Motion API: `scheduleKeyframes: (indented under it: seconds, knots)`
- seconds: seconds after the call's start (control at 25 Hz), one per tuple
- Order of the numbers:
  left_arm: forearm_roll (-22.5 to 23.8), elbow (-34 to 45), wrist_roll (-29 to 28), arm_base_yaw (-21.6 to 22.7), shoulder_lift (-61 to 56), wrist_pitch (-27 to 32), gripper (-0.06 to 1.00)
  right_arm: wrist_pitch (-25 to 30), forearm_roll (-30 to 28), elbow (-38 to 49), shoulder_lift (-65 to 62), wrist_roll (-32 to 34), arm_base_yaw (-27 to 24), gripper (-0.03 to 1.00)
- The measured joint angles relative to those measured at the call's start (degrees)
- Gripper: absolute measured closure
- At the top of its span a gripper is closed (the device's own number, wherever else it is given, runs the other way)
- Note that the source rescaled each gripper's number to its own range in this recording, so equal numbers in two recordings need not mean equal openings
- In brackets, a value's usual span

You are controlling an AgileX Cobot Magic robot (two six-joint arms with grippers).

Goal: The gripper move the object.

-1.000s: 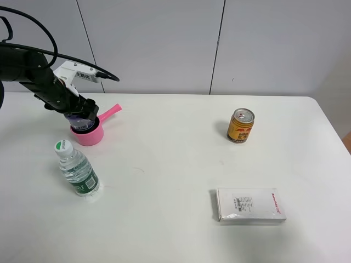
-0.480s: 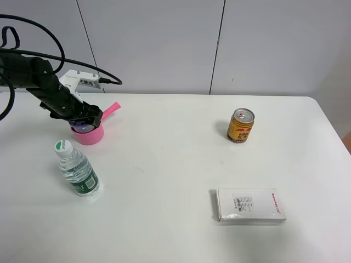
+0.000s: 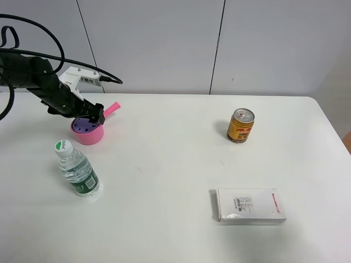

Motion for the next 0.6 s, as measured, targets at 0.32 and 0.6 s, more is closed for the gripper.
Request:
scheduleKeyframes:
  seconds: [0.32, 0.6]
  knots:
    - [-0.3, 0.0, -0.8, -1.3, -8.5, 1.8, -0.03, 0.0, 0.0, 0.0, 0.0, 0.0, 0.0, -0.03]
    - [1.8, 0.0, -0.9, -3.3, -26.9, 7.8, -0.04, 0.0, 0.0, 0.0, 0.0, 0.0, 0.0, -0.03]
